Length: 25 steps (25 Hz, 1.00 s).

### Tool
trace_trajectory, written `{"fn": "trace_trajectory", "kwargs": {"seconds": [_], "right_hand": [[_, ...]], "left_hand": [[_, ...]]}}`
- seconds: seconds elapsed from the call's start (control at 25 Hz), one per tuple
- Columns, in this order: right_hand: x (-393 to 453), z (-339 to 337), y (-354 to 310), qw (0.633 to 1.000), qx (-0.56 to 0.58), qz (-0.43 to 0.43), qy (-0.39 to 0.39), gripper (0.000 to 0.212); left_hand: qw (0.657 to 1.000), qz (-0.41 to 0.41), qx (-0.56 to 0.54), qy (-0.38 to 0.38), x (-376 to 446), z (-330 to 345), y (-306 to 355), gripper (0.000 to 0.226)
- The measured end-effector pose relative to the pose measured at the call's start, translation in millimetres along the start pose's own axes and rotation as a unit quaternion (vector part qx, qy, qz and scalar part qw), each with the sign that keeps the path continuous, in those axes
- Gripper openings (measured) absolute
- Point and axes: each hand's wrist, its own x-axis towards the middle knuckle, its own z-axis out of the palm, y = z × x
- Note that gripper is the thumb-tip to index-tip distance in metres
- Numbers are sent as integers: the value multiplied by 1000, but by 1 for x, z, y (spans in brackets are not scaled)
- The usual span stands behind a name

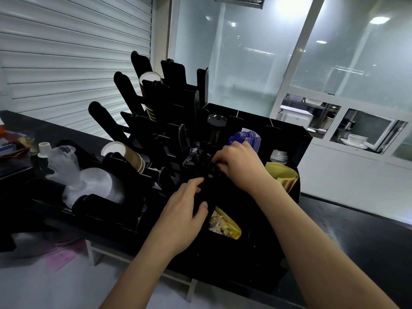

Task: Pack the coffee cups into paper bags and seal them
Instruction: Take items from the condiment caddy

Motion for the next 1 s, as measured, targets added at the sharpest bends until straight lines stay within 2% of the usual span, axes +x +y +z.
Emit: {"fn": "trace_trajectory", "kwargs": {"seconds": [0.08,0.28,0.48,0.68,1.0], "right_hand": [[2,-7,2,1000,9,15,13,26],[0,-17,6,990,120,76,1,24],[-2,-21,13,961,231,140,61,20],[-5,-41,19,942,263,175,116,17],[-27,-94,16,928,284,164,175,19]], "left_hand": [[1000,-1,-3,-2,0,0,-1,54],[1000,1,-2,-5,-2,2,0,53],[1000,5,-5,-5,-2,1,0,50],[1000,6,3,-6,-5,0,4,47],[998,41,33,25,-10,-1,24,43]]}}
